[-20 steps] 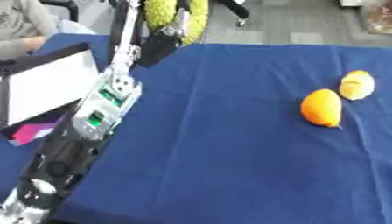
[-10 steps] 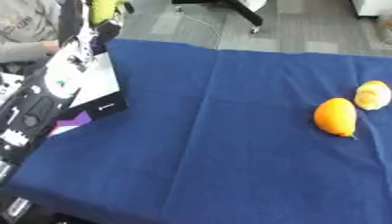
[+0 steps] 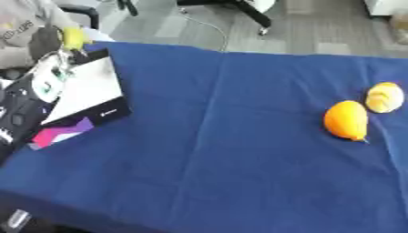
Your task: Pick up the objects with one hand, pass them to the other hand, and then place them into the box on the other side of the table.
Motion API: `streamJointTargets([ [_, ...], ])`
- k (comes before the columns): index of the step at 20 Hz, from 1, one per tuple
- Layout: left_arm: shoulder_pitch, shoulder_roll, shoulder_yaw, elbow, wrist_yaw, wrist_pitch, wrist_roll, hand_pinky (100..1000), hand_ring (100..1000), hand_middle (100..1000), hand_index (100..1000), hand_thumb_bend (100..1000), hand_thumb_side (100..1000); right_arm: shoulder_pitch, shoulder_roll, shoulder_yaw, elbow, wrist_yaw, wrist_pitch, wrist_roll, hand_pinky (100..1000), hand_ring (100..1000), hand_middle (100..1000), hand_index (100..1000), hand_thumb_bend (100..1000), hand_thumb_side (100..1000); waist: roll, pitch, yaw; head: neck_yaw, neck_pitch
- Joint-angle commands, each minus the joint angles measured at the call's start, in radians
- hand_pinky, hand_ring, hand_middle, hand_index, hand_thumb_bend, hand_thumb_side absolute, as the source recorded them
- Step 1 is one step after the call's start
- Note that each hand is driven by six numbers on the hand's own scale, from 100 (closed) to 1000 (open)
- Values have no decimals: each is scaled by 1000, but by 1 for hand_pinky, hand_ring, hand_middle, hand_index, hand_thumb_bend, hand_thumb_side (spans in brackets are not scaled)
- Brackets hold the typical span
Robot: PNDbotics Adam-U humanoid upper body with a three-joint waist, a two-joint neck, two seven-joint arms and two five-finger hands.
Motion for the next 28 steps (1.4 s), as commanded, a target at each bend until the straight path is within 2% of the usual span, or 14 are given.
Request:
streamJointTargets([
  [1,-13,48,4,83,-53,-9,-86,307,226,179,473,106,100,-11,-14,-4,-21,1,2,2,778,692,610,818,100,601,12,-28,-1,1,-2],
  [2,-12,47,3,103,-66,-15,-125,326,242,194,487,201,100,-11,-15,-4,-21,2,2,2,778,692,610,818,100,601,12,-29,-1,2,-2],
  [3,-11,46,1,118,-78,-24,-169,382,290,240,528,196,100,-11,-15,-4,-21,2,2,2,778,692,610,818,100,600,12,-29,-1,2,-2],
  [5,-12,47,-2,137,-99,-45,-282,561,455,421,672,319,100,-10,-15,-4,-21,3,3,3,778,692,610,818,100,600,13,-31,0,2,-2],
  [6,-13,49,-2,138,-112,-56,-339,627,519,498,727,389,158,-10,-15,-4,-21,3,3,4,778,692,609,818,100,599,13,-31,1,1,-2],
  [7,-15,51,1,133,-126,-66,-387,689,598,590,789,493,303,-10,-15,-4,-21,3,3,4,778,692,610,818,100,599,13,-32,1,0,-2],
  [10,-18,58,22,81,-165,-84,-464,747,698,700,853,615,490,-8,-15,-4,-21,4,4,5,777,691,609,818,100,599,13,-33,4,-2,-2],
  [14,-14,63,53,-6,-159,-94,-472,771,745,757,899,722,623,-6,-14,-6,-21,5,5,4,776,690,608,818,100,600,15,-32,7,-3,-2],
  [17,-8,64,66,-85,-150,-102,-432,789,768,783,908,851,684,-5,-12,-6,-21,5,7,4,776,690,607,817,100,602,17,-31,9,-5,-2],
  [21,-3,67,87,-238,-149,-119,-372,782,757,780,911,870,688,-3,-11,-9,-21,5,8,2,775,688,605,816,100,603,18,-30,12,-16,-2],
  [23,-1,61,100,-336,-155,-117,-324,780,752,777,909,880,660,0,-11,-11,-21,6,12,0,775,688,604,816,100,603,18,-31,17,-28,-2],
  [28,6,41,105,-617,-193,-137,-244,782,750,774,907,893,572,9,-12,-19,-21,11,22,-5,774,687,603,818,100,603,12,-33,26,-104,-2],
])
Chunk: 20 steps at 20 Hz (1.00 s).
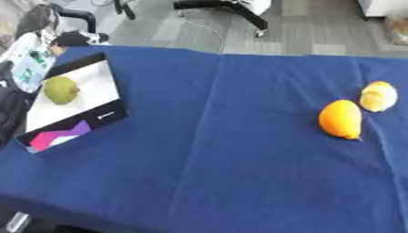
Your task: Pick up the objects with one hand, pass them to the other hand, and then place them into the box on the other side of the table.
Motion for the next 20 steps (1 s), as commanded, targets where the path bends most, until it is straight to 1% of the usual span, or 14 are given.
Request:
streamJointTargets([
  [1,-5,20,14,-198,-23,-18,43,780,746,769,905,879,557,-6,-14,-13,-21,8,11,-6,773,687,602,821,100,601,5,-28,4,-62,-2],
  [2,-3,8,12,-258,-16,-27,52,773,737,760,901,847,563,-4,-17,-15,-21,8,16,-7,773,686,601,822,100,594,2,-28,5,-91,-2],
  [5,8,-48,-10,-442,59,-53,87,764,719,743,892,808,557,-5,-44,-18,7,11,40,-10,768,678,596,831,100,559,-11,-27,6,-187,-2],
  [7,15,-97,-41,-542,120,-85,103,758,711,737,890,786,551,-10,-82,-16,64,2,52,-18,764,673,592,835,100,539,-25,-27,2,-253,-2],
  [8,17,-116,-54,-575,147,-102,108,756,705,729,888,742,548,-13,-101,-15,94,-5,53,-24,762,676,594,850,100,517,-31,-27,1,-278,-2],
  [9,16,-149,-76,-610,183,-132,110,755,703,726,887,733,548,-16,-133,-9,140,-12,58,-31,762,677,595,854,100,516,-40,-26,-2,-316,-2],
  [10,13,-182,-98,-628,224,-169,115,753,697,718,884,704,550,-22,-165,0,194,-20,62,-40,764,681,601,866,100,498,-48,-25,-3,-352,-2],
  [12,5,-247,-142,-641,310,-247,126,753,694,712,882,676,550,-43,-224,26,310,-36,59,-63,769,695,621,890,100,487,-62,-21,-4,-409,-2],
  [13,2,-276,-161,-644,346,-281,130,753,693,712,881,674,551,-58,-248,41,369,-44,52,-76,769,696,623,892,100,486,-67,-20,-3,-429,-2],
  [14,2,-291,-171,-645,370,-302,134,753,693,712,881,674,551,-68,-262,51,412,-50,41,-89,769,696,623,892,100,486,-69,-20,-3,-439,-2],
  [16,2,-301,-178,-645,393,-319,139,753,693,712,881,674,551,-78,-274,61,460,-59,19,-109,769,696,623,892,100,486,-71,-19,-3,-446,-2],
  [17,1,-303,-180,-646,398,-322,140,743,683,702,874,612,549,-80,-278,63,473,-61,12,-115,772,721,656,913,100,525,-72,-18,-3,-450,-2],
  [19,0,-333,-209,-646,419,-342,123,736,676,697,870,589,551,-111,-302,93,511,-56,24,-102,774,725,663,916,100,532,-76,-10,-7,-470,-2],
  [20,7,-354,-230,-646,433,-356,110,734,675,696,870,578,555,-132,-310,115,534,-52,36,-90,773,725,665,917,100,552,-75,-7,-7,-475,-2],
])
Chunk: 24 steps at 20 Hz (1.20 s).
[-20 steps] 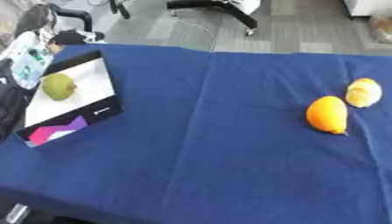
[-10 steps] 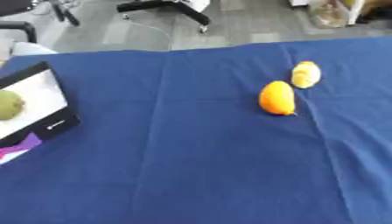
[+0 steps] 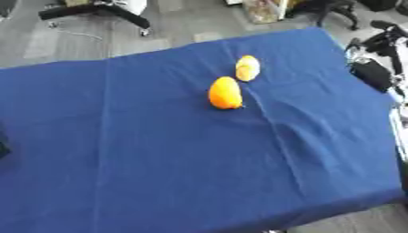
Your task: Pick up the objects with one hand, pass them to the other hand, and then place them into the box on the other side of the table.
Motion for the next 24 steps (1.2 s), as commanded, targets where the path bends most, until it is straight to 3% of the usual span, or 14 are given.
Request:
streamJointTargets([
  [1,-5,-47,-53,-19,44,-42,-30,733,674,695,869,570,553,-66,-60,52,59,6,25,18,773,726,667,918,100,561,-13,-6,5,-24,-3],
  [2,2,-69,-75,-19,58,-56,-43,729,670,692,867,564,552,-88,-61,74,82,11,38,22,773,727,670,919,100,575,-9,-4,11,-31,-3],
  [3,9,-92,-97,-19,72,-70,-48,726,668,689,865,555,554,-111,-57,94,105,15,48,24,772,725,667,918,100,534,-4,-2,17,-38,-3],
  [4,16,-115,-114,-19,86,-84,-50,725,667,688,864,553,555,-134,-49,110,128,21,52,25,771,725,669,918,100,597,1,-1,23,-45,-3],
  [10,41,-238,-145,-19,118,-105,-51,711,654,677,859,515,562,-277,42,163,274,70,40,48,767,726,671,918,100,684,31,7,44,-76,-3],
  [19,56,-263,-163,-19,112,-100,-66,709,648,669,859,492,578,-368,153,178,492,138,-43,30,784,758,712,925,100,779,37,11,60,-101,-3],
  [24,64,-263,-166,-19,107,-94,-73,709,646,667,860,488,583,-374,176,196,539,157,-82,28,789,756,720,929,100,798,34,16,63,-100,-3],
])
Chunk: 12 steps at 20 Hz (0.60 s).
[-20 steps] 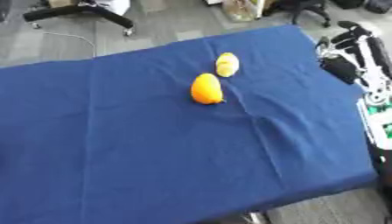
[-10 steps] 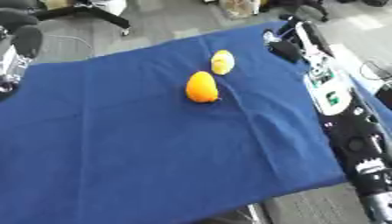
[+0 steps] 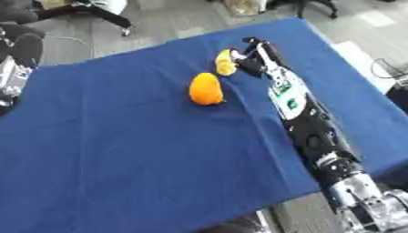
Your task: Pick up the objects with one hand, pass them to the other hand, and then place them into the box on the other side of the table.
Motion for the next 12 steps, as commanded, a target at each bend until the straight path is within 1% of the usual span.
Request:
streamJointTargets([
  [1,-6,-2,-3,-19,-6,1,-6,709,646,666,861,485,586,-22,-2,11,7,15,-22,6,791,756,722,930,100,804,5,6,1,-1,-3],
  [2,-5,-2,-3,-19,-7,3,-7,709,646,666,861,486,583,-21,0,17,8,18,-27,12,791,757,723,931,100,790,5,6,0,0,-3],
  [3,-4,-1,-3,-19,-7,4,-8,709,646,666,861,484,587,-20,1,21,8,21,-30,18,792,757,724,932,100,810,5,7,0,0,-3],
  [6,-2,-2,-4,-19,-10,6,-11,708,645,666,862,481,591,-16,7,36,6,25,-40,40,794,758,728,934,100,824,4,7,-2,-1,-3],
  [12,2,-2,-5,-19,-15,12,-18,708,645,665,864,476,597,-16,17,67,-8,33,-59,80,800,759,731,938,100,821,6,8,-4,-6,-3],
])
